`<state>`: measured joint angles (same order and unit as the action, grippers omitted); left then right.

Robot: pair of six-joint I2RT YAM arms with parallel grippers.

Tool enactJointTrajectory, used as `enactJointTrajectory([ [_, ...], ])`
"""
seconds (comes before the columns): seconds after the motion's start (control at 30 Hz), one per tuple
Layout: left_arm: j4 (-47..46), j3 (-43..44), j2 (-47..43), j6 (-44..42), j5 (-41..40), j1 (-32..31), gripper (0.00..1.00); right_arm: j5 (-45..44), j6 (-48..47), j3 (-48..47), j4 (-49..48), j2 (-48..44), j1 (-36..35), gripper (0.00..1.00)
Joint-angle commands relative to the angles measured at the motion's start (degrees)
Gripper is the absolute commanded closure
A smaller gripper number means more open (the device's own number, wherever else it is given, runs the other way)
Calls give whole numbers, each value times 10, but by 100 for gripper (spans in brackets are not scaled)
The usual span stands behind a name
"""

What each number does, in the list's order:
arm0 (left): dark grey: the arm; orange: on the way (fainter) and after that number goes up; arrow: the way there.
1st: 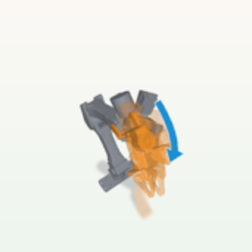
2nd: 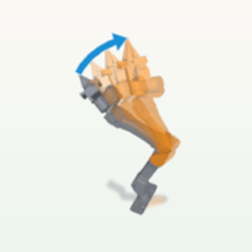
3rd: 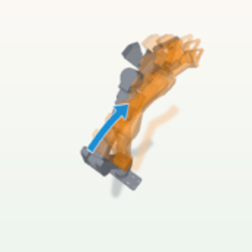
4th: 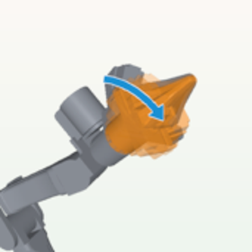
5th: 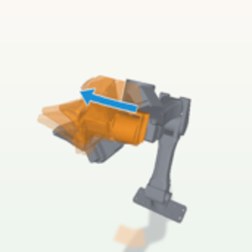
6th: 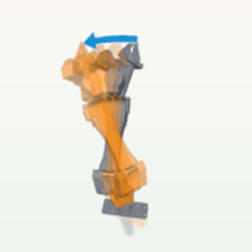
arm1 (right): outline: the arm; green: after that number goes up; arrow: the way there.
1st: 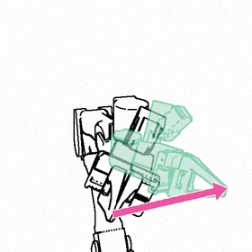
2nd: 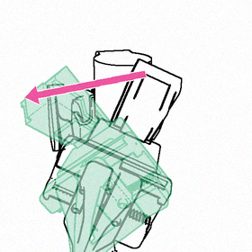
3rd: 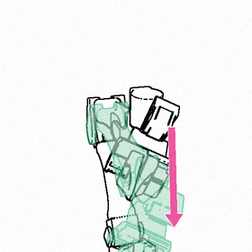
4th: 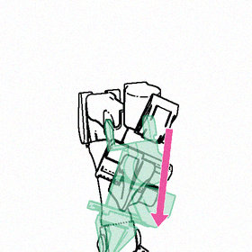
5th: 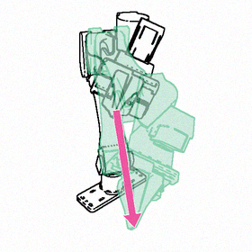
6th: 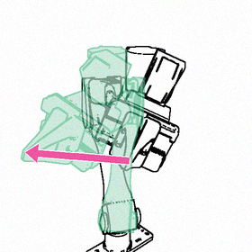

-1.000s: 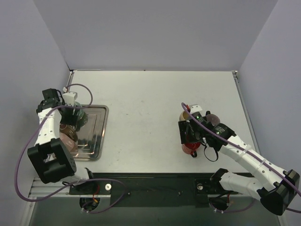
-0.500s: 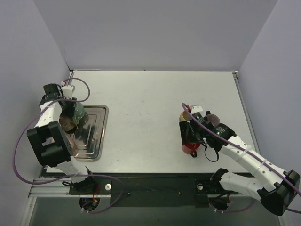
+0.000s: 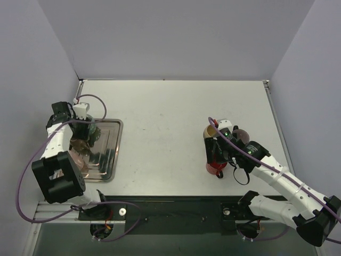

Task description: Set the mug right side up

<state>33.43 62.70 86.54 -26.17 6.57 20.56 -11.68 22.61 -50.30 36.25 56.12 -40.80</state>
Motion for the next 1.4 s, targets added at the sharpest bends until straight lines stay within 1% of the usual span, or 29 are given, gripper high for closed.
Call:
enactJointTrajectory([
  [0.0,37,-2,-65,7,25,-4,36,-17,-5,0,17,8,4,27],
  [0.17,50,29,-81,24,30,-29,33,-17,-5,-4,13,24,4,27],
  [0.23,35,38,-63,35,23,-40,32,-15,-4,-1,8,24,4,27],
  [0.3,33,58,-27,52,19,-39,34,-16,-6,4,8,22,4,27],
  [0.33,30,65,-6,60,14,-39,37,-17,-6,4,8,20,5,27],
  [0.5,-35,46,23,103,-39,-37,46,-23,-11,5,13,19,6,27],
  [0.63,-73,14,14,102,-77,-29,46,-24,-8,-1,15,19,7,27],
  [0.77,-88,4,33,95,-95,-21,46,-24,-10,-3,15,22,7,27],
  [0.9,-108,3,66,93,-90,-17,46,-26,-10,-2,15,21,7,27],
  [1.03,-122,15,106,94,-66,-17,48,-26,-10,2,15,19,7,27],
  [1.07,-124,17,112,96,-44,-17,50,-27,-12,4,16,20,8,27],
  [1.1,-124,25,123,96,-39,-17,51,-29,-11,4,15,21,8,27],
  [1.17,-118,34,136,106,-33,-17,59,-26,-11,4,16,19,8,27],
  [1.23,-125,28,137,107,-25,-17,71,-26,-9,6,15,16,7,27],
  [1.3,-137,13,129,106,-16,-17,89,-26,-6,8,16,16,8,27],
  [1.33,-141,9,119,108,-11,-17,100,-26,-7,9,18,14,7,27],
  [1.37,-142,1,112,108,-6,-17,100,-28,-6,11,18,14,7,27],
])
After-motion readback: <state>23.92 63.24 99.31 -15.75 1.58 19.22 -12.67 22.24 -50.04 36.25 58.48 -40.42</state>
